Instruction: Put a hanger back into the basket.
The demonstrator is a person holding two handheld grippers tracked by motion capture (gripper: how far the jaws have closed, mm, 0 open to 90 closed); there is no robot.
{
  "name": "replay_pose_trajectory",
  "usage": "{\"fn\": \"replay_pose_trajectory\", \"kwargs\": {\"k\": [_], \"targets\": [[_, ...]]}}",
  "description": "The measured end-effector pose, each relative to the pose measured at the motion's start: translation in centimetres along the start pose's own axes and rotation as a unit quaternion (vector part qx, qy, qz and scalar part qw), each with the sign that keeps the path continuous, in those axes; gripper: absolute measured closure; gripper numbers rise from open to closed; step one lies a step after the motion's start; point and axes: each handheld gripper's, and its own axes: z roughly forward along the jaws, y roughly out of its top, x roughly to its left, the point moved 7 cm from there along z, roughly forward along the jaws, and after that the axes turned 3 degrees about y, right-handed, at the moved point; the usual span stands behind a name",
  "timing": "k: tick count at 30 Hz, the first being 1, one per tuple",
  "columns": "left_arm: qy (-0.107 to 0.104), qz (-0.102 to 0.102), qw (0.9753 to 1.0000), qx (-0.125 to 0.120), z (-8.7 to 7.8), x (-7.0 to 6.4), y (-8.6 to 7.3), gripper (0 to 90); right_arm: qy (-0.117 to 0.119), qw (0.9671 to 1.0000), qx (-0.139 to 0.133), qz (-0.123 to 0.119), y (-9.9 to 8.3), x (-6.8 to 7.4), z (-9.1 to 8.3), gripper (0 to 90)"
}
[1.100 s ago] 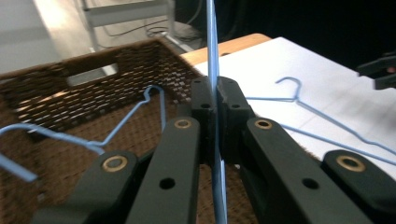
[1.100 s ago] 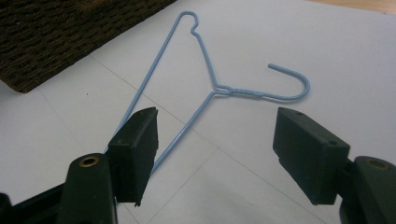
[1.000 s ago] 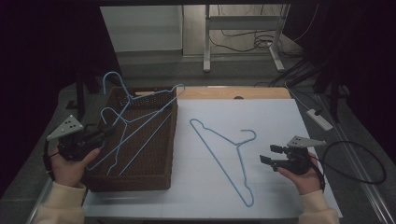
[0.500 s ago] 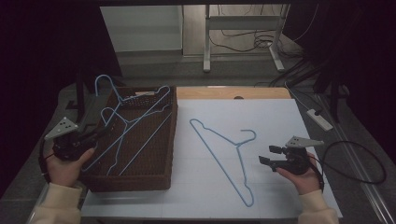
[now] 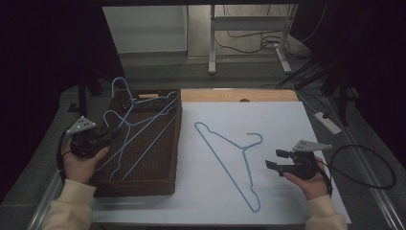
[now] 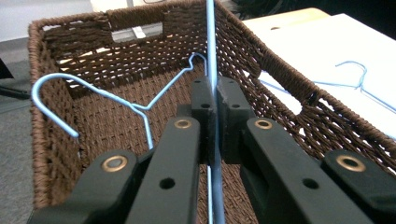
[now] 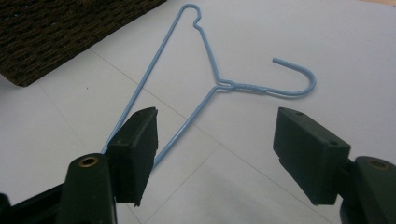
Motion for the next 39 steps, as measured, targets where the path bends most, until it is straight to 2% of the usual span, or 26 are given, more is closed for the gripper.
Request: {"fn": "replay_pose_trajectory", "kwargs": {"k": [7,13,19,27,33,39], "targets": [[-0.004,0.002,0.9997,0.022,1.1,-0.2,-0.3,86.5,-0.001,1.0000,0.000,0.000,0.0,0.0,0.0,31.6],[-0.011,-0.010,0.9995,0.029,1.4,0.1,-0.5,86.5,-0.003,1.0000,0.005,-0.001,-0.1,-0.1,0.1,31.6],[-0.014,-0.002,0.9990,0.041,1.6,-0.2,-1.1,86.5,0.000,1.0000,0.004,0.001,-0.1,0.0,0.1,31.6],[-0.022,-0.001,0.9980,0.059,2.5,-0.5,-1.5,86.5,-0.001,1.0000,0.006,0.000,-0.1,0.0,0.1,31.6],[-0.026,-0.017,0.9963,0.080,3.2,-0.4,-1.9,86.4,-0.002,1.0000,0.008,0.001,-0.2,-0.1,0.2,31.6],[-0.011,-0.025,0.9912,0.129,3.6,0.5,-3.1,86.2,-0.002,1.0000,0.009,0.000,-0.2,-0.1,0.2,31.5]]}}
